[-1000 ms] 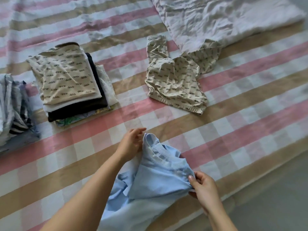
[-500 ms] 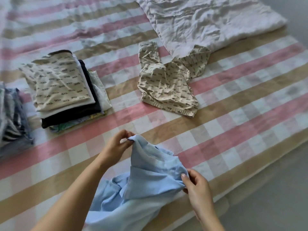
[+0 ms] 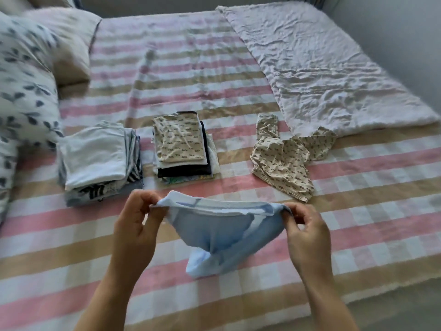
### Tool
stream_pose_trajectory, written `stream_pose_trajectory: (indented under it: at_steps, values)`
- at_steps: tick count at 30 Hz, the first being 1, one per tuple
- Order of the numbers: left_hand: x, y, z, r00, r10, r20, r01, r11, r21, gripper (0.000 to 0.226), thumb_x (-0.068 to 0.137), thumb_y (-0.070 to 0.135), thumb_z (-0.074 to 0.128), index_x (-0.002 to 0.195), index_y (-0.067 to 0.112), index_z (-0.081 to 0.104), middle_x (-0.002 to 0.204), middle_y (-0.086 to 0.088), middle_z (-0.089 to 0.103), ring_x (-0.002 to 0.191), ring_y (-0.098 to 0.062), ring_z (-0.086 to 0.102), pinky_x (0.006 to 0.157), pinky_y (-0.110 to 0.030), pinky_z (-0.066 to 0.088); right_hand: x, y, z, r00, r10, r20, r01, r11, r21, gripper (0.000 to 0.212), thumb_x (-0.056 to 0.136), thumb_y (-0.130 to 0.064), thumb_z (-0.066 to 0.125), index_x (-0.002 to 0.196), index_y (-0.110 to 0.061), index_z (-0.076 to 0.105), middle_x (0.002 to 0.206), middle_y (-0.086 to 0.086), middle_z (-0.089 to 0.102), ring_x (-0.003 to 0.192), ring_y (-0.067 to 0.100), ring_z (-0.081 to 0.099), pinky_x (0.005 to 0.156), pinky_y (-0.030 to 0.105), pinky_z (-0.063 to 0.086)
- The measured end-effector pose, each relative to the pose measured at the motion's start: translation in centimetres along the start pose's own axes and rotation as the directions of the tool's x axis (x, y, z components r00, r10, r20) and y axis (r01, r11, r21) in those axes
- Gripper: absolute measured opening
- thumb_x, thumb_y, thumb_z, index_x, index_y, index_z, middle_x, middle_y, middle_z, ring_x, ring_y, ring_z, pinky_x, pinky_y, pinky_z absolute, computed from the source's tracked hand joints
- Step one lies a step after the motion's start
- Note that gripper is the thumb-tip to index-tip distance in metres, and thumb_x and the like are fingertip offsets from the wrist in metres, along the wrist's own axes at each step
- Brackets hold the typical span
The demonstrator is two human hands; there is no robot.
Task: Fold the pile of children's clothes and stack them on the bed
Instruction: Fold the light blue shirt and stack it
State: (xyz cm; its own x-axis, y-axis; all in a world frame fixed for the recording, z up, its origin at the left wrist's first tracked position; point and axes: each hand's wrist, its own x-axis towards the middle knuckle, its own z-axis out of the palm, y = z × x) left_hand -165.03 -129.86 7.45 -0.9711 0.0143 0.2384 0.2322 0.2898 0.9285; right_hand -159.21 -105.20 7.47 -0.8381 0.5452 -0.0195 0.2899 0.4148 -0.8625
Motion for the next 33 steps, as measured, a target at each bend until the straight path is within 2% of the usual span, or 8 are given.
stream_pose_trajectory:
  at_steps: [5,12,17,19,22,25,27,33]
  values:
    - [-0.9,4.0,-2.1,0.986,0.012,-0.167,-0.005,0.999,0.046,0.025,0.078,0.005,0.052,0.077,0.030,0.050,0.068,0.025,0.058,0.060,0.008,0.050,0.057,-0.003,0.036,-0.5,-3.6,-0.5,0.994,-0.105,-0.005,0.105,0.994,-0.028,0.018,0.088,-0.003,0.056,0.087,-0.015,0.070,0.076,-0.006,0.066,0.071,0.005,0.059,0.061,0.022,0.042]
    - [-3.5,6.0,-5.1,0.961,-0.050,-0.271,0.069,0.996,0.061,0.055,0.077,-0.008,0.065,0.074,0.046,0.067,0.070,0.025,0.066,0.064,0.007,0.058,0.060,-0.004,0.042,-2.6,-6.0,-1.6,0.954,-0.300,-0.016,0.300,0.954,0.027,0.013,0.089,-0.012,0.053,0.085,-0.018,0.064,0.072,-0.001,0.065,0.066,0.008,0.054,0.057,0.010,0.038]
    - [-4.8,9.5,-8.1,0.964,-0.012,-0.264,0.032,0.997,0.072,0.024,0.076,0.021,0.068,0.076,0.045,0.068,0.072,0.023,0.067,0.062,0.008,0.058,0.058,-0.006,0.045,-3.9,-9.3,-4.7,0.921,-0.391,0.011,0.391,0.921,0.000,0.012,0.086,-0.033,0.051,0.084,-0.031,0.062,0.076,-0.020,0.064,0.065,-0.009,0.056,0.052,0.005,0.036]
    - [-4.6,10.9,-9.6,0.963,-0.050,-0.266,0.056,0.998,0.015,0.009,0.072,0.039,0.064,0.080,0.040,0.069,0.073,0.017,0.070,0.063,0.002,0.061,0.059,-0.011,0.049,-3.9,-10.9,-6.0,0.916,-0.398,0.049,0.397,0.917,0.031,0.017,0.084,-0.045,0.048,0.089,-0.038,0.063,0.078,-0.023,0.065,0.064,-0.003,0.059,0.051,0.009,0.040]
    - [-3.7,11.1,-10.3,0.970,-0.061,-0.236,0.073,0.997,0.041,0.014,0.071,0.044,0.064,0.082,0.036,0.069,0.074,0.012,0.071,0.064,-0.004,0.064,0.059,-0.014,0.051,-3.0,-12.1,-5.8,0.916,-0.379,0.136,0.372,0.925,0.074,0.023,0.079,-0.054,0.050,0.086,-0.038,0.065,0.073,-0.018,0.068,0.061,0.006,0.063,0.048,0.022,0.046]
    - [-2.6,7.9,-8.9,0.977,-0.106,-0.184,0.111,0.994,0.019,0.006,0.075,0.027,0.071,0.078,0.033,0.069,0.072,0.012,0.070,0.063,0.000,0.061,0.059,-0.010,0.047,-0.8,-10.4,-2.8,0.900,-0.372,0.226,0.379,0.925,0.014,0.012,0.083,-0.034,0.063,0.072,-0.030,0.066,0.066,-0.013,0.068,0.062,0.004,0.062,0.049,0.016,0.042]
    - [-2.0,3.8,-7.5,0.972,-0.186,-0.146,0.191,0.982,0.016,0.012,0.078,0.014,0.072,0.075,0.026,0.069,0.073,0.008,0.069,0.064,0.000,0.059,0.061,-0.010,0.046,1.0,-7.7,0.2,0.895,-0.323,0.307,0.354,0.934,-0.052,0.013,0.084,-0.021,0.066,0.073,-0.027,0.067,0.062,-0.008,0.066,0.060,0.009,0.061,0.054,0.025,0.045]
    - [-1.3,-9.6,-3.1,0.913,-0.385,-0.135,0.398,0.914,0.079,0.014,0.083,0.004,0.065,0.076,0.017,0.066,0.073,-0.002,0.067,0.063,-0.004,0.056,0.061,-0.017,0.046,5.7,2.9,9.7,0.893,-0.148,0.424,0.262,0.938,-0.225,0.011,0.087,-0.020,0.063,0.082,-0.016,0.073,0.073,0.003,0.070,0.069,0.022,0.064,0.063,0.037,0.048]
